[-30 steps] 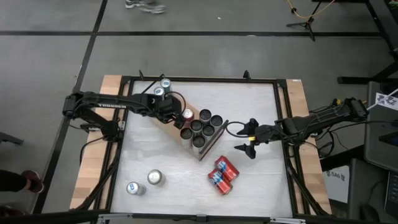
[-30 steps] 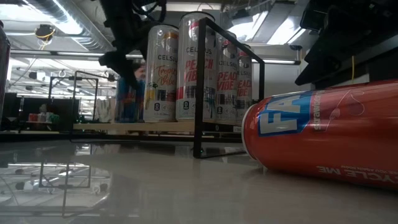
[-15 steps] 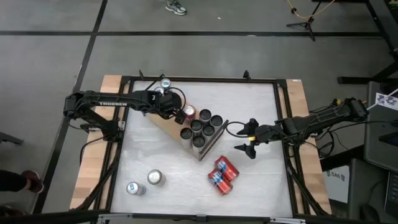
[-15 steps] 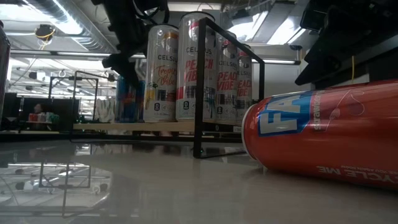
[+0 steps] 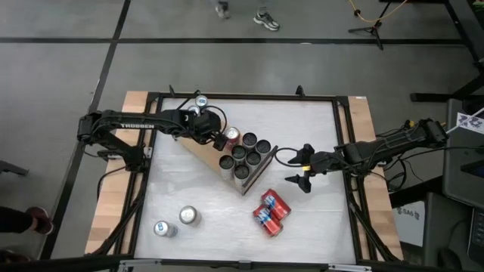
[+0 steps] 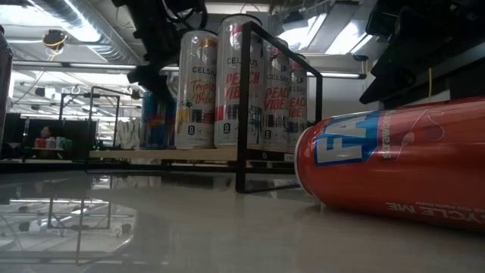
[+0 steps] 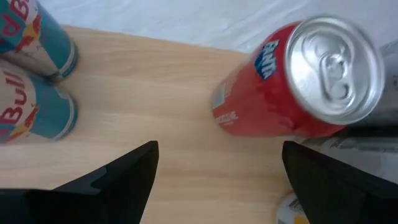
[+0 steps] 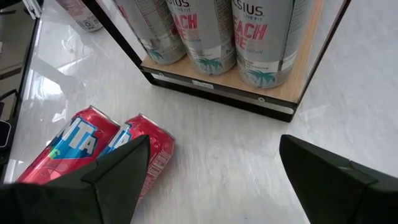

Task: Place canned beverage on shelf
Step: Put the left red soda can on the shelf, then put the blue soda can on the shelf aligned with the other blue soda cans

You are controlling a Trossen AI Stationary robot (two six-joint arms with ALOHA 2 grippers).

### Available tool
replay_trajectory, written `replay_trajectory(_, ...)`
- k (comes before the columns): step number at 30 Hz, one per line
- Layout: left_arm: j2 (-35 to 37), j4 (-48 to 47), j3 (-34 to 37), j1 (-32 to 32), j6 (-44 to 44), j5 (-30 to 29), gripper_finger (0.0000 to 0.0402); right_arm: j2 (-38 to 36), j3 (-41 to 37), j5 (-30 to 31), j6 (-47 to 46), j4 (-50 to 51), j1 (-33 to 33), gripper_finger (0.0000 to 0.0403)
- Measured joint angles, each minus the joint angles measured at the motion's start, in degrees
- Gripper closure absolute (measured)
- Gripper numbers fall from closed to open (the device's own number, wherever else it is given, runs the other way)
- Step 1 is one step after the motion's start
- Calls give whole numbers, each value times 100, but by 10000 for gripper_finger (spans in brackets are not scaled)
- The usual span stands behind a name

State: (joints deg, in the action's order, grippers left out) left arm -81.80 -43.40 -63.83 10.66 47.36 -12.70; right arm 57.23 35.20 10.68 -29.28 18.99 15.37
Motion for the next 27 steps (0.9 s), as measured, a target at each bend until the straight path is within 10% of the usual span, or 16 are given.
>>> replay_trajectory(7,417,-514,0,0,43,291,66,0,0,0,0,3,1,49)
replay_trajectory(16,1336,-970,0,-411,451,2177,66,-1,0,0,0,-1,-1,49)
replay_trajectory(27,1596,-1158,0,-1955,660,2403,66,0,0,20,0,-3,1,49)
